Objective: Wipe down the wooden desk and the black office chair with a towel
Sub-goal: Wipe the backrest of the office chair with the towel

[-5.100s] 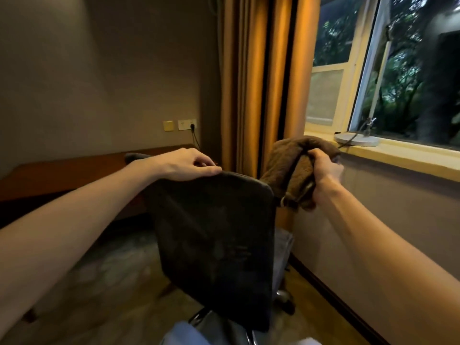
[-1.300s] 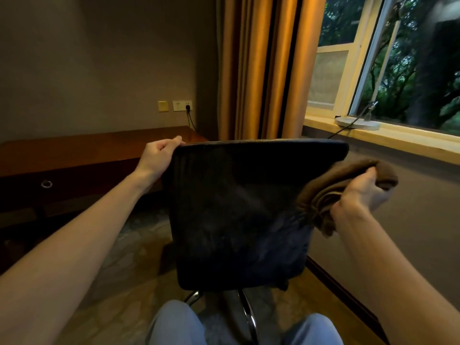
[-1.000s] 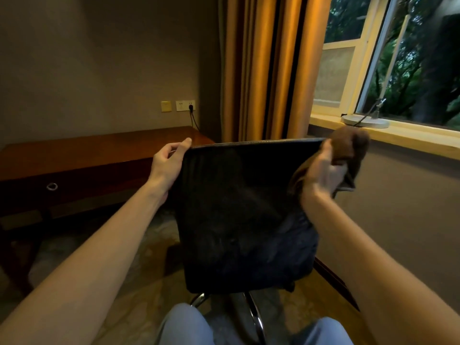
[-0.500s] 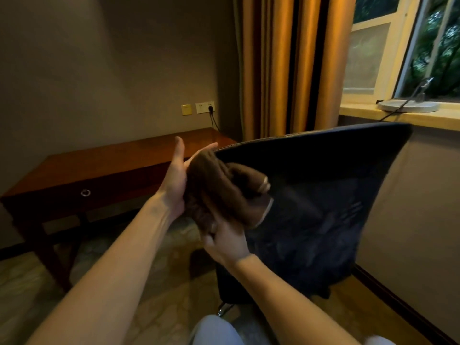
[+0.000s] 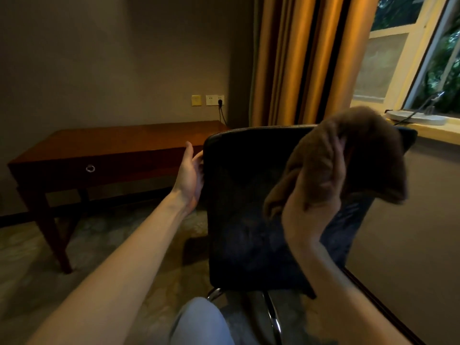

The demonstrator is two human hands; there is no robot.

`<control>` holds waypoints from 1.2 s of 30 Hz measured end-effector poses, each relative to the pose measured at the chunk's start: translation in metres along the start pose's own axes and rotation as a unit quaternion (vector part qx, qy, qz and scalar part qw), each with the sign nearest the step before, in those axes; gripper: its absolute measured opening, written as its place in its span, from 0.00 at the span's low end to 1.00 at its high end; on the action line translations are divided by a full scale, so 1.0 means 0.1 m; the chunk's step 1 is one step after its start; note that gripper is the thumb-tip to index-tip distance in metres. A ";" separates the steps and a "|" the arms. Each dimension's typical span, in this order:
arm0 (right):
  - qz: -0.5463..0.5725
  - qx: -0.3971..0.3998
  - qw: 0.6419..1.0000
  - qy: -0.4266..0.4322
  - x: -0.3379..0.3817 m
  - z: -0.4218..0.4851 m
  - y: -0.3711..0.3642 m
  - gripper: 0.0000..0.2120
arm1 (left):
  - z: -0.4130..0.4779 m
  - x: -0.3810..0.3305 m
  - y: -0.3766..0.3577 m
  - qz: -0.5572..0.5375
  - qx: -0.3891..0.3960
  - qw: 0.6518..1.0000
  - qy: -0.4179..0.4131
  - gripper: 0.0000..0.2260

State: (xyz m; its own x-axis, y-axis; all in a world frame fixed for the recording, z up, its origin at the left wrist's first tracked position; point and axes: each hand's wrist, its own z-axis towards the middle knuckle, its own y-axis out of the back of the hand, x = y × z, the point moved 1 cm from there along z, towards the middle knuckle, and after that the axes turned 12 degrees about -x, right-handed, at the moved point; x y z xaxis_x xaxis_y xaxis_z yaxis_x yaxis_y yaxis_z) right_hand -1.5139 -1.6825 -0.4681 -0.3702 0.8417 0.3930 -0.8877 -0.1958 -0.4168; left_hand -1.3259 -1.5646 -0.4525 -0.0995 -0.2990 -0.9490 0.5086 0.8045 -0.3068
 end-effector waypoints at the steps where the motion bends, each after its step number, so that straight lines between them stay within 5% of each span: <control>1: -0.006 0.009 1.000 0.023 0.04 0.12 0.00 0.23 | -0.01 0.01 -0.01 -0.010 -0.001 1.000 0.002 0.33; 5: -0.064 0.142 0.979 0.128 -0.09 0.19 -0.21 0.26 | -0.03 0.02 0.02 -0.011 0.004 1.000 0.008 0.35; 9: -0.178 0.254 0.919 0.244 -0.47 -0.19 -0.61 0.31 | 0.03 0.08 0.13 -0.039 0.040 0.998 0.021 0.40; 13: -0.159 0.304 0.909 0.235 -0.98 -0.80 -0.61 0.27 | 0.17 0.15 0.22 -0.074 0.079 0.993 0.057 0.45; 21: -0.185 0.504 0.804 0.254 -1.28 -1.36 -0.14 0.31 | 0.26 0.25 0.29 -0.109 0.094 0.989 0.028 0.43; 26: -0.172 0.485 0.786 0.343 -1.18 -1.15 -0.04 0.31 | 0.22 0.31 0.27 -0.105 0.069 0.992 0.011 0.43; 31: -0.090 0.377 0.847 0.365 -0.83 -0.57 -0.10 0.21 | 0.18 0.40 0.28 -0.089 0.043 0.994 0.044 0.42; 36: -0.117 0.319 0.861 0.377 -0.40 0.12 -0.34 0.25 | 0.16 0.47 0.18 -0.094 -0.007 0.994 0.060 0.40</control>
State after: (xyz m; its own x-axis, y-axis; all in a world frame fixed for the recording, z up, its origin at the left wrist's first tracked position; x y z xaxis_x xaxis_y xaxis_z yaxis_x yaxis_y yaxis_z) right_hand -1.4716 -1.7154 -0.4599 -0.0911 0.9361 -0.3399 -0.9726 -0.0104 0.2321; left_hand -1.3078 -1.5727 -0.5013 -0.2927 -0.3827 -0.8763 0.4592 0.7476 -0.4799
